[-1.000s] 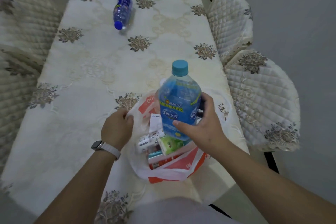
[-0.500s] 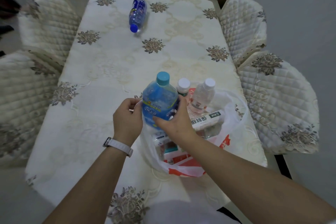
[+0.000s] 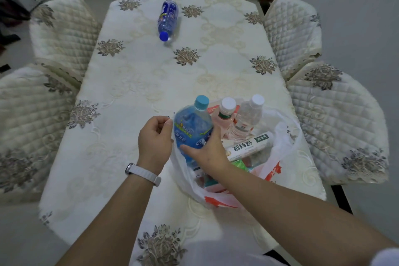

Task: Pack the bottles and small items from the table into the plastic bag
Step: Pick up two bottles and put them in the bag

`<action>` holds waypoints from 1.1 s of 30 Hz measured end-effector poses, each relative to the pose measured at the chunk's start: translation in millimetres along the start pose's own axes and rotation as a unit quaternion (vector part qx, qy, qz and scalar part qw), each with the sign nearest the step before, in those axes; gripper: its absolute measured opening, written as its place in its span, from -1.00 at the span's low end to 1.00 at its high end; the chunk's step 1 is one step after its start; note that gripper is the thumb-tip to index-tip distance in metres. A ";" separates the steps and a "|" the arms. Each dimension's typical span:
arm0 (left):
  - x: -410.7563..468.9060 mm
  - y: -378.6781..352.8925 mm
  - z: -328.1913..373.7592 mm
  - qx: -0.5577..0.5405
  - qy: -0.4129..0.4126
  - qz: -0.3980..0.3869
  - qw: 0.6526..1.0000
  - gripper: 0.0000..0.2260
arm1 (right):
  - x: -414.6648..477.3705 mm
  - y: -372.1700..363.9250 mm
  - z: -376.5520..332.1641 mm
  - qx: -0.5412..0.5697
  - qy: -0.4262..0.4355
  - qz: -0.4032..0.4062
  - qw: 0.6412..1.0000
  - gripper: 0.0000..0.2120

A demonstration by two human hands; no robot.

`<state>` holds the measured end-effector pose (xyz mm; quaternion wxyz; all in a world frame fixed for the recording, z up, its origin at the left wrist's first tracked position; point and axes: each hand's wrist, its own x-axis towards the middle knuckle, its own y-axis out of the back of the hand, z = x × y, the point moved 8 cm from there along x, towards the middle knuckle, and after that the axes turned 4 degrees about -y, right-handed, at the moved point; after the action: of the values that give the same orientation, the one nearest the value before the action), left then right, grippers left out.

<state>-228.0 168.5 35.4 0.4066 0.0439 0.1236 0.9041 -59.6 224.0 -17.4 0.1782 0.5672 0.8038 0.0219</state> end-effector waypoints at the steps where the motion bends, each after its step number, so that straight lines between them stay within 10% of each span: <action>1: 0.0 -2.3 2.0 -0.002 -0.004 -0.004 1.000 -0.85 | -1.2 -4.1 5.5 0.005 -0.008 0.007 1.000 -0.22; 25: -35.4 11.9 10.6 0.089 -0.027 -0.044 0.995 -0.83 | -24.0 22.2 -12.2 -0.248 0.040 -0.094 0.963 -0.09; 33: -97.9 32.7 21.8 0.153 -0.027 -0.019 0.988 -0.73 | -73.7 59.1 -41.8 -0.327 0.133 -0.102 0.930 -0.40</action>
<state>-182.6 78.7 67.0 0.4153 0.1279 0.2504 0.8651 2.4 184.2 55.1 0.2464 0.3846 0.8219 0.3404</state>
